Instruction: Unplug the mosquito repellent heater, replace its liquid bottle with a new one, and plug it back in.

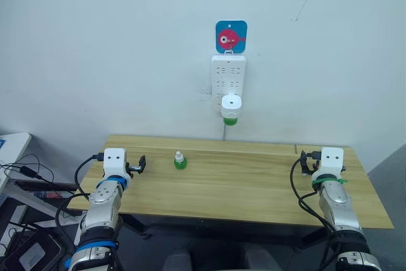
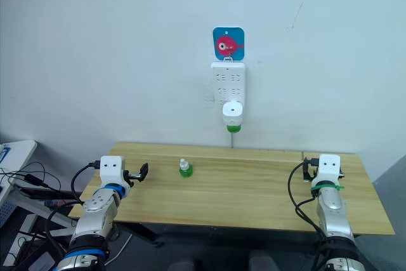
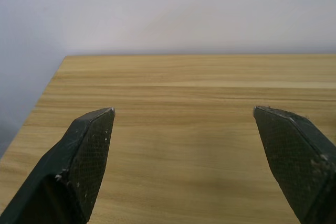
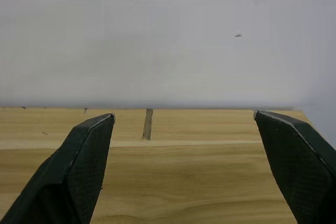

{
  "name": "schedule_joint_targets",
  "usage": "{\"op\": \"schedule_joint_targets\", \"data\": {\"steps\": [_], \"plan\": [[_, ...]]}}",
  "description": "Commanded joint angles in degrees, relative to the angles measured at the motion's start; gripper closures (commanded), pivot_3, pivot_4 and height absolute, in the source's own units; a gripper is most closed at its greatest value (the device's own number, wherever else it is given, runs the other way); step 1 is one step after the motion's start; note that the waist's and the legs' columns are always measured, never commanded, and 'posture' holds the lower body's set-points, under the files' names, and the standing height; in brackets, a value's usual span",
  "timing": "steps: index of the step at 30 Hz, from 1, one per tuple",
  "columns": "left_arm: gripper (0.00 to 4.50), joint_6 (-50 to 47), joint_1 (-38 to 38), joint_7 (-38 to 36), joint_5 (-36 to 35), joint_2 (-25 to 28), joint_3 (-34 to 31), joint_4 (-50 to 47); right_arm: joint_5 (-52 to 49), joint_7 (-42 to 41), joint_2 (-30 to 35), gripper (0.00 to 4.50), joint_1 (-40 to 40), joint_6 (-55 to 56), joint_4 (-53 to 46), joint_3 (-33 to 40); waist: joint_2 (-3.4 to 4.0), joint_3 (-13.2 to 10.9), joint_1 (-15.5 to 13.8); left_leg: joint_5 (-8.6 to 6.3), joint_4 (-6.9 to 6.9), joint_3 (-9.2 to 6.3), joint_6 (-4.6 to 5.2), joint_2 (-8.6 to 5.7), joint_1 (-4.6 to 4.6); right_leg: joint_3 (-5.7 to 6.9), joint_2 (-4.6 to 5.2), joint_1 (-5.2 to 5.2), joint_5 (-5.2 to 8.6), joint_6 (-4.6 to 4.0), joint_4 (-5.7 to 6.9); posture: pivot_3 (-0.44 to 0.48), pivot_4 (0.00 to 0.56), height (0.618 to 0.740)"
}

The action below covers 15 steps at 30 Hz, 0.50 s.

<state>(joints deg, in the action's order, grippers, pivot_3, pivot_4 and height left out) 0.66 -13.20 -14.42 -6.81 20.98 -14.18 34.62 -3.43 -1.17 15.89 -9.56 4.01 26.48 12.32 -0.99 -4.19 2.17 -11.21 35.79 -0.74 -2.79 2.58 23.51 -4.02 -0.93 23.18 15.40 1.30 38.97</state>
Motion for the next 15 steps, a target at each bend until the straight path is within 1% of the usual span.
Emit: {"op": "schedule_joint_targets", "data": {"steps": [1, 4, 8, 12, 15], "plan": [[0.0, 0.6, -0.5, -0.1, -0.4, 0.8, -0.4, -1.8, -0.3, -0.2, 0.9, 0.06, 0.3, -0.1, -3.4, 0.9, 0.0, -0.1, 0.0, 0.0, 0.0, 0.0, 0.0, 0.0, 0.0, 0.0, 0.0, 0.0, 0.0, 0.0, 0.0, -0.03, 0.108, 0.74], [0.0, 0.4, -0.2, -0.4, -0.4, 1.1, -0.5, -2.2, -0.4, -0.7, 0.9, 0.06, 1.1, -0.8, -4.8, 0.7, 0.01, -0.3, 0.0, 0.0, 0.0, 0.0, 0.0, 0.0, 0.0, 0.0, 0.0, 0.0, 0.0, 0.0, 0.0, -0.035, 0.118, 0.74], [0.0, 0.0, 0.6, -1.1, -0.7, 1.7, -0.7, -3.2, -0.8, -1.1, 0.7, 0.06, 2.0, -2.1, -7.6, 0.7, -0.02, -1.0, 0.1, 0.0, -0.01, 0.0, 0.0, 0.01, -0.02, 0.0, 0.0, 0.0, 0.0, 0.0, 0.0, -0.041, 0.135, 0.74], [0.0, -0.9, 1.7, -2.5, -1.0, 2.9, -0.9, -5.2, -1.2, -2.3, 0.3, 0.06, 3.1, -4.0, -12.2, 0.2, -0.02, -2.1, 0.3, 0.0, -0.02, 0.01, 0.0, 0.04, -0.03, -0.01, 0.0, 0.0, 0.01, -0.01, 0.02, -0.043, 0.154, 0.74], [0.0, -2.5, 3.1, -4.2, -2.0, 4.0, -1.4, -8.9, -1.9, -4.1, 0.2, 0.06, 3.7, -6.7, -17.0, -0.7, -0.03, -3.1, 0.3, 0.0, -0.05, 0.01, 0.0, 0.05, -0.03, -0.01, 0.0, 0.01, 0.0, -0.01, 0.02, -0.037, 0.165, 0.74]]}}
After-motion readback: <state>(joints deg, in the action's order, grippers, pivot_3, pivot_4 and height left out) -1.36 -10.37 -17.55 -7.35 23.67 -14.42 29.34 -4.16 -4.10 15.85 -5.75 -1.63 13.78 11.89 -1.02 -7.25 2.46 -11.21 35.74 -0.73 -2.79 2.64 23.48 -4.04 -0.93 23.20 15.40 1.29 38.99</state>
